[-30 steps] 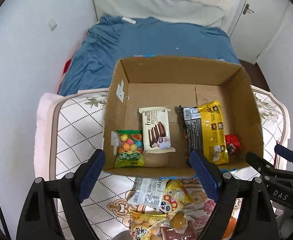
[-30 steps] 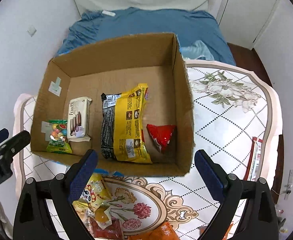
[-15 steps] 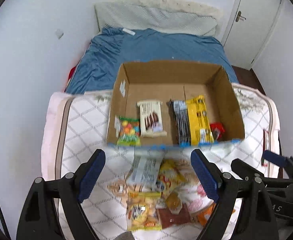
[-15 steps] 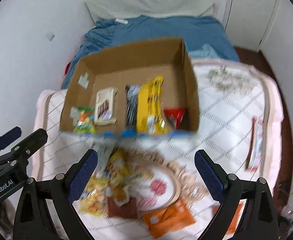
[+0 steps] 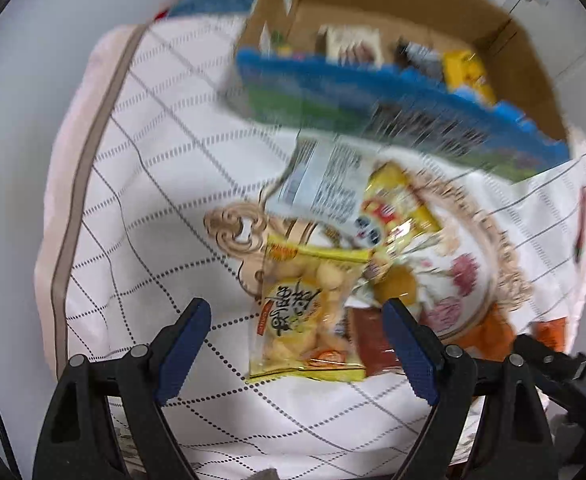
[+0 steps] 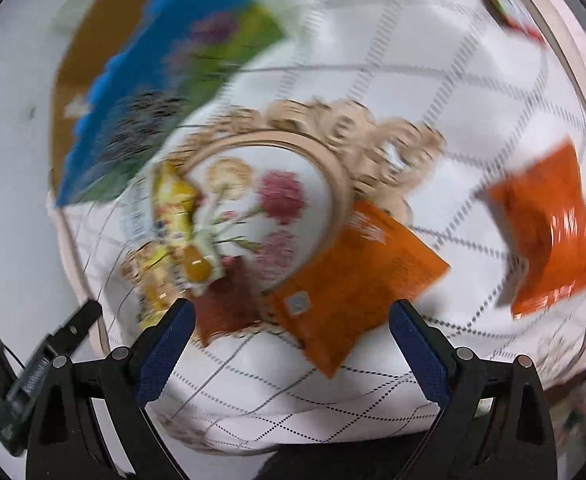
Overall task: Organize snacks
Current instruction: 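Grasp the yellow egg-biscuit bag with the left tool while the right tool grasps an orange packet, then carry both bags into the box and open both tools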
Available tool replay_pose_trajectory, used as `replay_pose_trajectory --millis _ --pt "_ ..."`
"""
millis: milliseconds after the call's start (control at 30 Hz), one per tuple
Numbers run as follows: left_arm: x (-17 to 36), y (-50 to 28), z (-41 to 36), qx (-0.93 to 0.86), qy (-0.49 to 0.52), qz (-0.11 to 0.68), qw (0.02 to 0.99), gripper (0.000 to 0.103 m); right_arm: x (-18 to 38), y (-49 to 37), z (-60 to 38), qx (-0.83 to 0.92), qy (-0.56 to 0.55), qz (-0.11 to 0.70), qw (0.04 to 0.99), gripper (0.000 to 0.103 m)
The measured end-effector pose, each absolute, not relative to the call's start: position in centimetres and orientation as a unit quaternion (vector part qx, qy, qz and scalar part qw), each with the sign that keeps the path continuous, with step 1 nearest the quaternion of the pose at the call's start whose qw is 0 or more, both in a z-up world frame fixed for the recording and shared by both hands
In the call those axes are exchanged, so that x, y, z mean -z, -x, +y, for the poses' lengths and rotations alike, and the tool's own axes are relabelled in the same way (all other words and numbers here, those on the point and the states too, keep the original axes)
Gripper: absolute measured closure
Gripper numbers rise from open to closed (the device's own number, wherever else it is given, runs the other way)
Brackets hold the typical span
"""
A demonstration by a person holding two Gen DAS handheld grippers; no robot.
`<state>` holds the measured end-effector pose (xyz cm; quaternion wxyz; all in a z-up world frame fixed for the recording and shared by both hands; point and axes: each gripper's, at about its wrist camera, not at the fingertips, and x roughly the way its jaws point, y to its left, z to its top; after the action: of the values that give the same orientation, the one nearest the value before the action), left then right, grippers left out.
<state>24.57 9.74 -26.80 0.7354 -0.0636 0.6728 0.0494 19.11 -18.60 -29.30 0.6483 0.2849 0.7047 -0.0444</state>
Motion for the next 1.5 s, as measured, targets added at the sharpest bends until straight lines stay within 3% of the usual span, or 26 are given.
replay_pose_trajectory --millis 200,400,467,533,733,867,1033,1133,1167,1233,1367,1433,1500 --pt "31.5 -25.4 8.8 -0.048 0.039 0.710 0.702 0.016 32.9 -19.2 -18.9 0.094 -0.298 0.720 0.619 0.006" --pt "34.2 -25.6 8.2 -0.047 0.024 0.730 0.681 0.016 35.6 -20.6 -16.9 0.096 -0.212 0.752 0.617 0.006" --pt "34.5 -25.6 8.3 -0.046 0.028 0.732 0.679 0.016 35.8 -21.1 -16.4 0.091 -0.164 0.754 0.629 0.013" --pt "34.7 -25.7 8.3 -0.044 0.032 0.734 0.677 0.016 35.9 -21.6 -15.8 0.081 -0.107 0.756 0.641 0.033" --pt "35.5 -26.1 9.1 -0.033 0.039 0.742 0.668 0.016 34.9 -22.6 -13.4 -0.024 0.033 0.754 0.655 0.045" --pt "36.7 -26.7 8.8 -0.029 0.031 0.753 0.657 0.016 34.9 -22.9 -11.5 -0.078 0.121 0.748 0.647 0.044" --pt "38.2 -28.2 8.5 -0.033 0.020 0.757 0.653 0.016 35.6 -24.1 -13.0 -0.063 0.016 0.767 0.638 0.020" --pt "38.4 -28.9 8.6 -0.031 0.028 0.748 0.662 0.016 35.6 -24.8 -14.0 -0.034 -0.027 0.763 0.644 0.019" --pt "38.4 -28.9 8.5 -0.032 0.029 0.744 0.667 0.018 35.6 -24.9 -14.4 -0.023 -0.040 0.762 0.645 0.019" --pt "38.2 -28.9 8.3 -0.034 0.025 0.734 0.677 0.035 35.7 -25.3 -15.8 0.003 -0.080 0.756 0.650 0.019" --pt "37.6 -28.4 8.1 -0.041 0.018 0.722 0.691 0.047 36.0 -25.9 -16.5 0.024 -0.079 0.743 0.664 0.021" --pt "37.3 -28.2 8.2 -0.043 0.018 0.718 0.694 0.050 35.8 -25.3 -15.8 0.025 -0.038 0.735 0.677 0.038" --pt "36.8 -27.4 8.0 -0.046 0.018 0.714 0.698 0.052 35.4 -24.3 -15.4 0.014 -0.022 0.728 0.685 0.041"
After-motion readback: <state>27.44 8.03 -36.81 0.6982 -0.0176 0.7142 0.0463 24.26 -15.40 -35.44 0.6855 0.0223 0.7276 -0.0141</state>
